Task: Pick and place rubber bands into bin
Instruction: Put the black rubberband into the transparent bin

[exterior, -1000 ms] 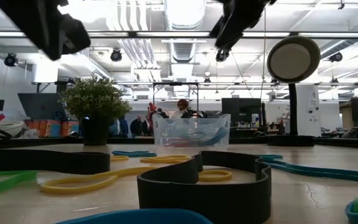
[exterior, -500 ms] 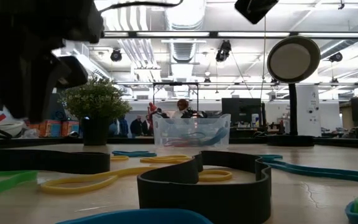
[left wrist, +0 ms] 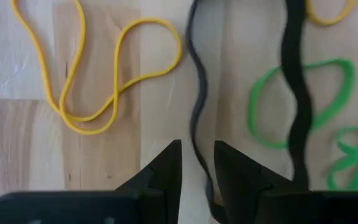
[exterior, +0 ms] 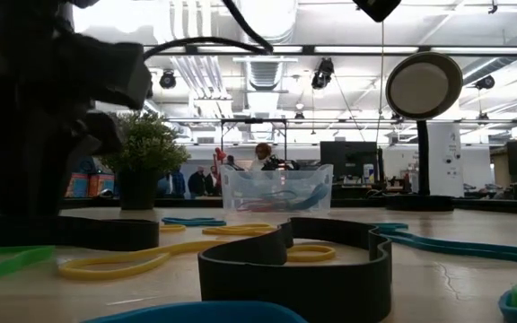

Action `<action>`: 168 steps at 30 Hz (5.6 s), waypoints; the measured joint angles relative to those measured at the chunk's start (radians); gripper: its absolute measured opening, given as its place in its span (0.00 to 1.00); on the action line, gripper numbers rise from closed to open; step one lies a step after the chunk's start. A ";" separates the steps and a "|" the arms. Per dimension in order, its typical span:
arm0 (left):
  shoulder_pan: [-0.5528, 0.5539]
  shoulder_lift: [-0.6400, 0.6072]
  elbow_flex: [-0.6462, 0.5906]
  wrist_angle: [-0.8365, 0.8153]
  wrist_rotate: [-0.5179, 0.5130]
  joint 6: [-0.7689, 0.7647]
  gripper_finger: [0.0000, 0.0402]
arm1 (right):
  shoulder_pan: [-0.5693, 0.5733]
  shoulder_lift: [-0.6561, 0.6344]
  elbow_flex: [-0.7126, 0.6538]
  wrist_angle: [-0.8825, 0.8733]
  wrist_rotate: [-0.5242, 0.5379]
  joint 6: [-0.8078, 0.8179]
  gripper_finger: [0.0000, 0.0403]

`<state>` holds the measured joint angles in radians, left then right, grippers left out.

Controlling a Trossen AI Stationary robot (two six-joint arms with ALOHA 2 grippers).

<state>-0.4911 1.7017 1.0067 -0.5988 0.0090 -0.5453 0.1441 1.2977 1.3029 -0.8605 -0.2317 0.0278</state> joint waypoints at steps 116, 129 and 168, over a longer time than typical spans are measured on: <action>0.678 0.068 0.252 0.407 -0.514 0.927 0.00 | 0.035 0.112 -0.006 0.089 0.128 0.147 0.14; 0.679 0.067 0.248 0.421 -0.511 0.928 0.09 | 0.035 0.112 -0.007 0.089 0.128 0.156 0.14; 0.679 0.003 0.265 0.422 -0.546 0.926 0.24 | 0.035 0.112 -0.071 0.092 0.130 0.135 0.14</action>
<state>0.1879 1.7049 1.2716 -0.1771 -0.5370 0.3808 0.1787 1.4101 1.2322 -0.7681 -0.1017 0.1627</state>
